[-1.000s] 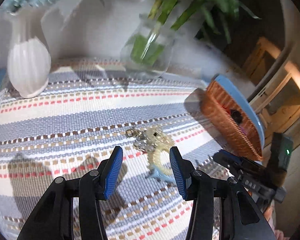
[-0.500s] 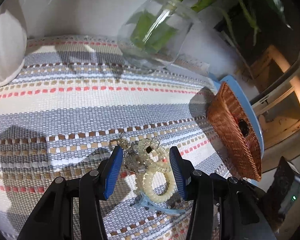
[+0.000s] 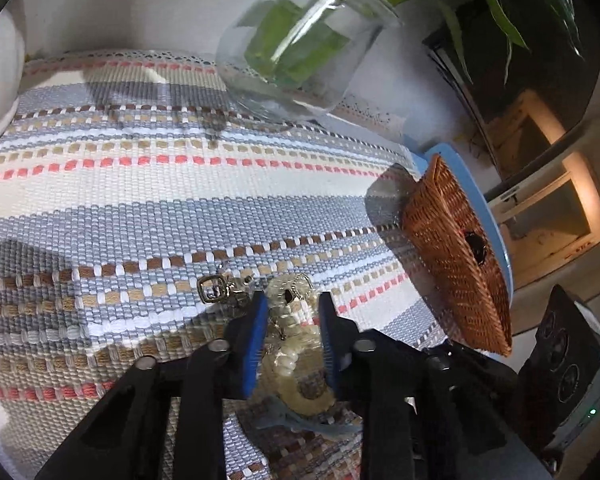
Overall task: Organize jewelry
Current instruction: 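Grasp a clear bead bracelet with the left gripper while the right grasps the cream coil hair tie, then carry the bead bracelet into the basket and open the left gripper while the right carries the cream coil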
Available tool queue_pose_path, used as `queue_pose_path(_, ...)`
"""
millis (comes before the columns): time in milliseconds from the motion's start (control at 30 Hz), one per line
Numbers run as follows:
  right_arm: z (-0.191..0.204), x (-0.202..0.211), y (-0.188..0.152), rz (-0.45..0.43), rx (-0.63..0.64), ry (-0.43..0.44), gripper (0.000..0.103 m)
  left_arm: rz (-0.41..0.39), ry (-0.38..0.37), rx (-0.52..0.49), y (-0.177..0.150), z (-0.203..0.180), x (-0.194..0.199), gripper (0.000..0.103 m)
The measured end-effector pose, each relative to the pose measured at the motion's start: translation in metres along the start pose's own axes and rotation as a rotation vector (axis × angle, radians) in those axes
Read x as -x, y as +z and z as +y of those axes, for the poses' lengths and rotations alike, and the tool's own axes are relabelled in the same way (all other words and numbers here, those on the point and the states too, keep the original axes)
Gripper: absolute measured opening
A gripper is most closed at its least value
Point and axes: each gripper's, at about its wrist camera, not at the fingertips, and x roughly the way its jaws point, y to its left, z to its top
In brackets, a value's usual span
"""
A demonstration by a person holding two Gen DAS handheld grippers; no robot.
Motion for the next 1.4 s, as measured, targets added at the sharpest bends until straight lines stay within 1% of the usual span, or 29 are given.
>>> queue_pose_path(67,0.003,-0.003,0.000,0.002,0.008,-0.002,0.040,0.002,0.009,-0.015,-0.001,-0.004,-0.003,0.022)
queue_pose_path(100,0.005,-0.006,-0.001,0.007,0.015,-0.005,0.039,0.004,0.016,-0.019,-0.001,-0.006,-0.004,0.019)
queue_pose_path(200,0.011,-0.009,-0.003,-0.001,0.042,-0.051,0.035,0.002,0.058,-0.046,-0.002,-0.012,-0.008,0.015)
queue_pose_path(267,0.013,-0.011,-0.003,-0.004,0.053,-0.056,0.032,0.003,0.064,-0.055,-0.002,-0.014,-0.011,0.014)
queue_pose_path(333,0.015,-0.011,-0.003,-0.007,0.064,-0.086,0.022,-0.002,0.073,-0.063,-0.003,-0.017,-0.013,0.011)
queue_pose_path(367,0.016,-0.013,-0.003,-0.008,0.070,-0.099,0.020,-0.008,0.076,-0.068,-0.003,-0.018,-0.013,0.010)
queue_pose_path(400,0.016,-0.012,-0.003,-0.009,0.074,-0.099,0.014,-0.012,0.073,-0.073,-0.004,-0.018,-0.012,0.010)
queue_pose_path(433,0.015,-0.012,-0.004,-0.009,0.072,-0.082,0.012,-0.022,0.064,-0.082,-0.004,-0.020,-0.011,0.009)
queue_pose_path(533,0.010,-0.007,-0.007,-0.017,0.055,-0.046,0.011,-0.065,0.016,-0.101,-0.003,-0.022,0.004,0.009)
queue_pose_path(600,0.005,-0.001,-0.008,-0.043,0.037,-0.024,0.011,-0.098,-0.016,-0.107,-0.002,-0.023,0.015,0.009)
queue_pose_path(833,-0.002,0.010,-0.010,-0.081,0.001,-0.035,0.011,-0.137,-0.069,-0.101,0.001,-0.018,0.031,0.009)
queue_pose_path(1167,-0.032,0.031,-0.024,-0.139,-0.113,0.017,0.011,-0.180,-0.107,-0.164,-0.004,-0.030,0.046,0.009)
queue_pose_path(1233,-0.036,0.037,-0.029,-0.149,-0.122,0.017,0.011,-0.180,-0.110,-0.164,-0.004,-0.030,0.047,0.009)
queue_pose_path(1400,-0.036,0.045,-0.037,-0.170,-0.120,-0.016,0.011,-0.169,-0.125,-0.162,-0.007,-0.033,0.045,0.009)
